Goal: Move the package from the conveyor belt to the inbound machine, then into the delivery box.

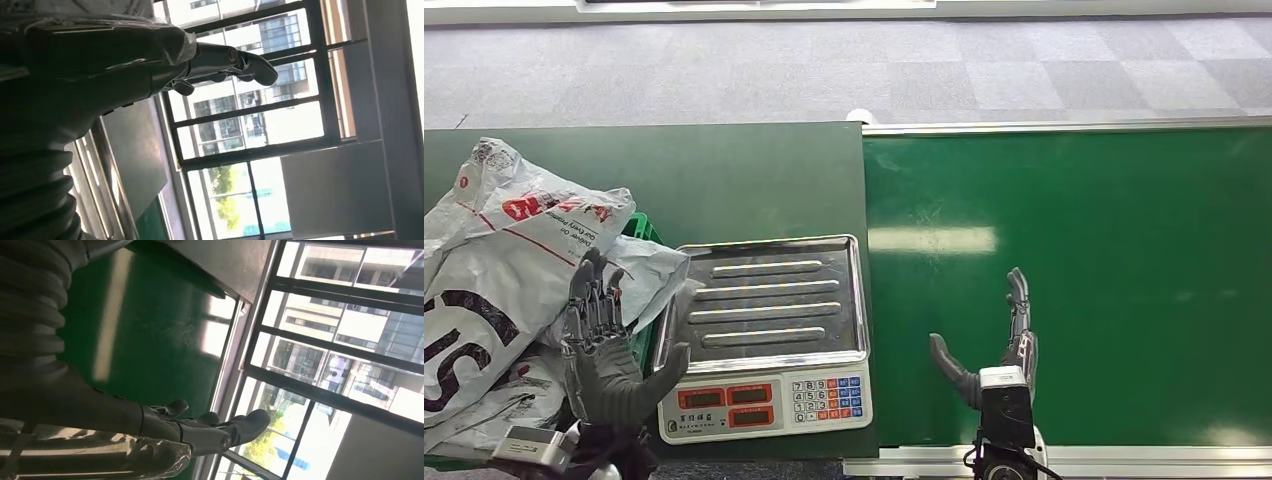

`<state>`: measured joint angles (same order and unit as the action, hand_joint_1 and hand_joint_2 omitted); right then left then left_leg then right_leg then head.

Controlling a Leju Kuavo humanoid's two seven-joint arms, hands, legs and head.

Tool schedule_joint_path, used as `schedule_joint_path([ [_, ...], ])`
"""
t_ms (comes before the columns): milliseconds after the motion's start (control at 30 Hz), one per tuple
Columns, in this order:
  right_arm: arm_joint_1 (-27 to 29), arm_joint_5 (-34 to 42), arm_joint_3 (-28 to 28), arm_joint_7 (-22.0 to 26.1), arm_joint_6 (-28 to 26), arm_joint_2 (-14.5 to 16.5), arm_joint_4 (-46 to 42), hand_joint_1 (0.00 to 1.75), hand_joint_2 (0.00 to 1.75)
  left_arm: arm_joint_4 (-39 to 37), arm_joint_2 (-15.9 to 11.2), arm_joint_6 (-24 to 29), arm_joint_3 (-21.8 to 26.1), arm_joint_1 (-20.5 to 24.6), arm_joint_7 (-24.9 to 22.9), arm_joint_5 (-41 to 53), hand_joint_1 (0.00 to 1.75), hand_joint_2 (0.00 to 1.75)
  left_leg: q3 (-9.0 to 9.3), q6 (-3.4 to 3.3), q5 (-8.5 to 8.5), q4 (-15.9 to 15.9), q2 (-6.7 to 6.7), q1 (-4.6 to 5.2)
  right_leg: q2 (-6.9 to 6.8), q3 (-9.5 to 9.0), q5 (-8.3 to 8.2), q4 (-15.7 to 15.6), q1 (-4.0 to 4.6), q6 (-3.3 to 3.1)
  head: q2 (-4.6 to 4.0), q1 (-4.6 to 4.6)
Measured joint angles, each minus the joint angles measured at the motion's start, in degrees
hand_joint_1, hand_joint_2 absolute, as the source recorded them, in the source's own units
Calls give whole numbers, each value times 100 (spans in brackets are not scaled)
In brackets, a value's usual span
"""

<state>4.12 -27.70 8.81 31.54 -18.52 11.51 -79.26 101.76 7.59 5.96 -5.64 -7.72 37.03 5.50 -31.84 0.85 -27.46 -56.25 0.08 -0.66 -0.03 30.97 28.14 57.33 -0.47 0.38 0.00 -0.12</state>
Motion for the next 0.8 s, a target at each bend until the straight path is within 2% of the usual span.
schedule_joint_path([
  [267,32,-8,-12,0,-56,1,2,0,175,-640,208,103,-5,-197,37,-76,0,175,1,0,-1,0,-1,1,0,1,0,-1,-1,0,0,-1],
  [800,400,156,-79,158,-330,-29,31,0,175,-1257,264,320,-265,-206,268,-415,0,175,0,0,-3,0,-1,1,0,3,0,-1,-1,0,0,0],
])
